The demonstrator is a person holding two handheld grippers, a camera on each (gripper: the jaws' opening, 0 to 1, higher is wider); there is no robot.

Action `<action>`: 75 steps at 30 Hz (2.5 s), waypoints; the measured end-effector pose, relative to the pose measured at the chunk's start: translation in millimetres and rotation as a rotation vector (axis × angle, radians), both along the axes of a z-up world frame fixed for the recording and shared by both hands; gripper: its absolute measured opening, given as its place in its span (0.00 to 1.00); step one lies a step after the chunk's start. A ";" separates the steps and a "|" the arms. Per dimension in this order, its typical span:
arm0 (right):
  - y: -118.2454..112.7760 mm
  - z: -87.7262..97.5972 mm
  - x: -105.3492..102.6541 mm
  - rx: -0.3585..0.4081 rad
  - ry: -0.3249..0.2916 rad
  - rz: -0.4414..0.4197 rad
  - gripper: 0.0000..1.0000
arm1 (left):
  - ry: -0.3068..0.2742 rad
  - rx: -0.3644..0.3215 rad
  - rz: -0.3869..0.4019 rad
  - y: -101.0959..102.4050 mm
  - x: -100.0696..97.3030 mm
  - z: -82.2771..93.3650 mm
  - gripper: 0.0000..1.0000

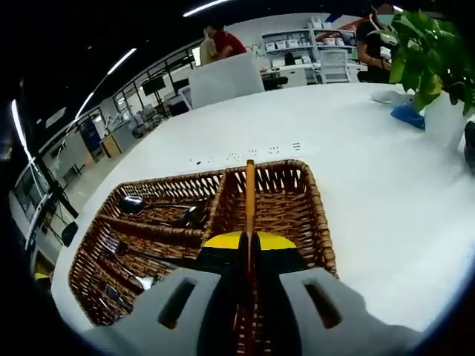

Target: Arrange the knives, forks, and spoons in their matching storage slots by inserting each utensil handle-first until every utensil is classified and aligned in the correct compartment

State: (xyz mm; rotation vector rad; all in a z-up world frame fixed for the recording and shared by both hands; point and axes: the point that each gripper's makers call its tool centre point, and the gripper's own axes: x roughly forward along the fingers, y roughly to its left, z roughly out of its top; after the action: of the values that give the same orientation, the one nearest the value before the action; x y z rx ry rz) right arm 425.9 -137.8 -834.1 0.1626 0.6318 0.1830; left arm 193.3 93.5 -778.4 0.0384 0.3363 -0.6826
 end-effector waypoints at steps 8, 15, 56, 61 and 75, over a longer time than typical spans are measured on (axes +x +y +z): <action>-7.3 -10.0 0.4 -0.051 0.031 -0.013 0.04 | 0.000 0.002 0.001 -0.1 -1.8 -0.6 0.97; -7.9 -17.8 2.6 -0.058 0.052 -0.009 0.05 | 0.004 0.002 0.002 -1.7 -2.1 -2.6 0.97; 8.1 44.6 -58.4 -0.153 -0.126 0.217 0.41 | 0.006 0.026 0.021 -1.2 9.6 11.5 0.96; 13.2 58.2 -80.2 -0.169 -0.171 0.275 0.50 | 0.004 0.028 0.020 -0.4 13.1 13.7 0.97; 6.5 73.5 -150.6 -0.152 -0.236 0.362 0.77 | 0.014 0.013 0.046 -0.5 12.8 23.2 0.98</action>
State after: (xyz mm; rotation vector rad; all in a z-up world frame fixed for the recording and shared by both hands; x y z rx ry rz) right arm 275.3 -131.3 -760.6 -0.1212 0.4330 0.4946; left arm 206.2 93.0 -755.2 0.0378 0.3545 -0.6351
